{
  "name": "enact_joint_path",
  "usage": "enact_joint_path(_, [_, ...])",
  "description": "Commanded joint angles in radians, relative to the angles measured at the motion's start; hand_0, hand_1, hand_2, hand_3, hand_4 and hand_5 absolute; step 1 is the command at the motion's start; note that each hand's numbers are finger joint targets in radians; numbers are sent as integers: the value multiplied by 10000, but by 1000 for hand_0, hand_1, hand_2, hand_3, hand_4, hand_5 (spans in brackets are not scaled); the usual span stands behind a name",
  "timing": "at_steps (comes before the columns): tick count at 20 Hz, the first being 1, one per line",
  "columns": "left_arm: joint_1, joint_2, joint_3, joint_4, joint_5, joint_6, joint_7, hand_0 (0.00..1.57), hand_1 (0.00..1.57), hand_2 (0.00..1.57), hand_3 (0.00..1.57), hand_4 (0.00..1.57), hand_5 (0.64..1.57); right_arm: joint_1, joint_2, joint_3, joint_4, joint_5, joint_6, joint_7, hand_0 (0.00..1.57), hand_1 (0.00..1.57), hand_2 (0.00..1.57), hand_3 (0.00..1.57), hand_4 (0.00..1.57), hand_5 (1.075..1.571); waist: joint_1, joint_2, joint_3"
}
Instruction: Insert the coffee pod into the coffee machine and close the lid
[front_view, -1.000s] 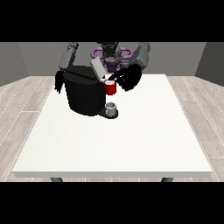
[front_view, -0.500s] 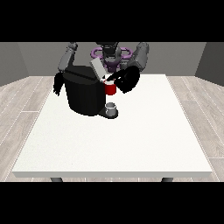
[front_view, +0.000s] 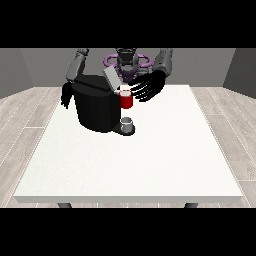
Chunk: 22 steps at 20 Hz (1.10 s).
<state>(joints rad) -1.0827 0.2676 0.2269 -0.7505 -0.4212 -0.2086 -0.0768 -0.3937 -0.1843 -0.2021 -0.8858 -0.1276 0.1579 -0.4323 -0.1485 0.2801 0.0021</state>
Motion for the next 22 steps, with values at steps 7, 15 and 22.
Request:
enact_joint_path(7, [4055, -1725, 391, -438, 1635, -718, -2494, 0, 0, 0, 0, 0, 1571, 2041, -26, -252, 314, -133, 229, -714, 0, 0, 0, 0, 265, 1571, 1630, -2596, -32])
enact_joint_path(15, [7429, -1765, 328, -181, 1966, -1671, -3655, 0, 0, 0, 0, 301, 1571, 3746, 1485, 1527, -1079, 966, -332, -329, 0, 0, 0, 0, 91, 1571, 1545, -4934, -37])
enact_joint_path(22, [8811, -1072, 902, 194, 2348, -1933, -3471, 0, 0, 0, 0, 322, 1571, 3701, 1819, 3530, -3813, 1076, -1032, 1325, 0, 0, 0, 0, 204, 1571, 830, -6256, -34])
